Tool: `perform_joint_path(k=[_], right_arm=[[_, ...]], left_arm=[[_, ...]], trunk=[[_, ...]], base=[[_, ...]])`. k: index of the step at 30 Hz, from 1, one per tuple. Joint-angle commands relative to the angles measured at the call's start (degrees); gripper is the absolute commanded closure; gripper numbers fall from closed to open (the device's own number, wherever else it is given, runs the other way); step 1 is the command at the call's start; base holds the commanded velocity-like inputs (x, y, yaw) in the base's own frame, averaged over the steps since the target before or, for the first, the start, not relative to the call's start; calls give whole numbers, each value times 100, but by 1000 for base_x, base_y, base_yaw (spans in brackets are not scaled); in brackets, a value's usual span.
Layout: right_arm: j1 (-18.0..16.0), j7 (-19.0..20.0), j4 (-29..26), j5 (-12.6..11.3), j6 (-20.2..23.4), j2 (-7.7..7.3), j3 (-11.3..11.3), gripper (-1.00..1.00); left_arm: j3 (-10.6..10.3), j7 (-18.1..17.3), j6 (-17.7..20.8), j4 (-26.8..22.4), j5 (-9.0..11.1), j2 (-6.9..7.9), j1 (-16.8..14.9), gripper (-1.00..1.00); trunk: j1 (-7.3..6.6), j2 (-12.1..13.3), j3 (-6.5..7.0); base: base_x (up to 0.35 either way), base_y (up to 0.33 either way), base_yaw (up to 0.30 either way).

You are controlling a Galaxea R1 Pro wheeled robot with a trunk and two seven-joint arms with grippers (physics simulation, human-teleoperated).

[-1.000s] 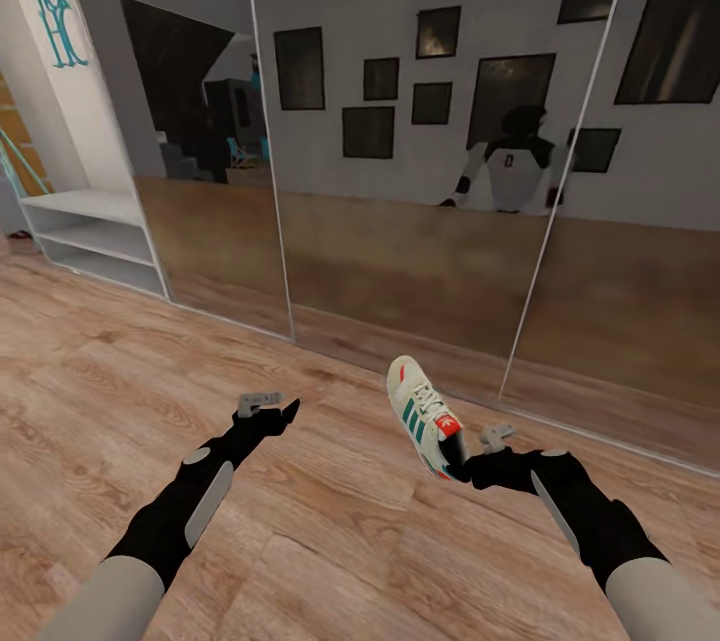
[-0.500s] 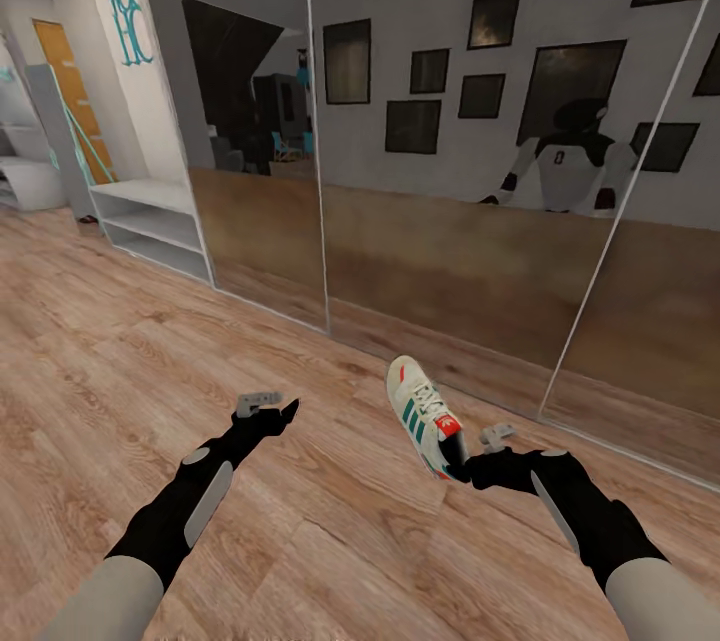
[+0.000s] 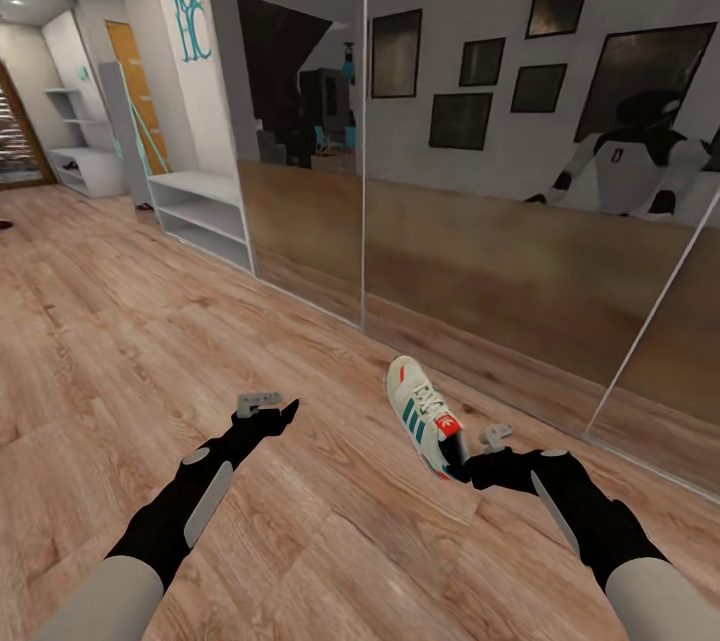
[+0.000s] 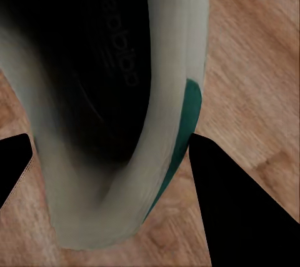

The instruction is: Pick up the two gym shoes and the two sandals from the corridor floor and place them onto the hallstand (shoe rack) in the corridor, making sure they are on the rack and not on the floor. Arrange them so the two gym shoes are next to each other and the two sandals are next to each other.

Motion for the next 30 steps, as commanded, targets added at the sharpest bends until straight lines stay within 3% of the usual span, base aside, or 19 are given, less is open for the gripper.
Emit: perform_joint_path(k=[1, 12, 30], right_arm=[[0, -3, -12, -18, 38, -6, 10, 100], [1, -3, -12, -18, 37, -6, 10, 100], [2, 2, -22, -26, 37, -12, 10, 100]], left_arm=[[-12, -4, 35, -3, 61, 4, -4, -100], [-12, -4, 35, -1, 61, 4, -4, -100], [-12, -4, 31, -1, 61, 4, -3, -100]], trunk=[[0, -2, -11], [0, -2, -73], [0, -2, -79]], base=[[176, 0, 262], [303, 77, 261], [307, 166, 14]])
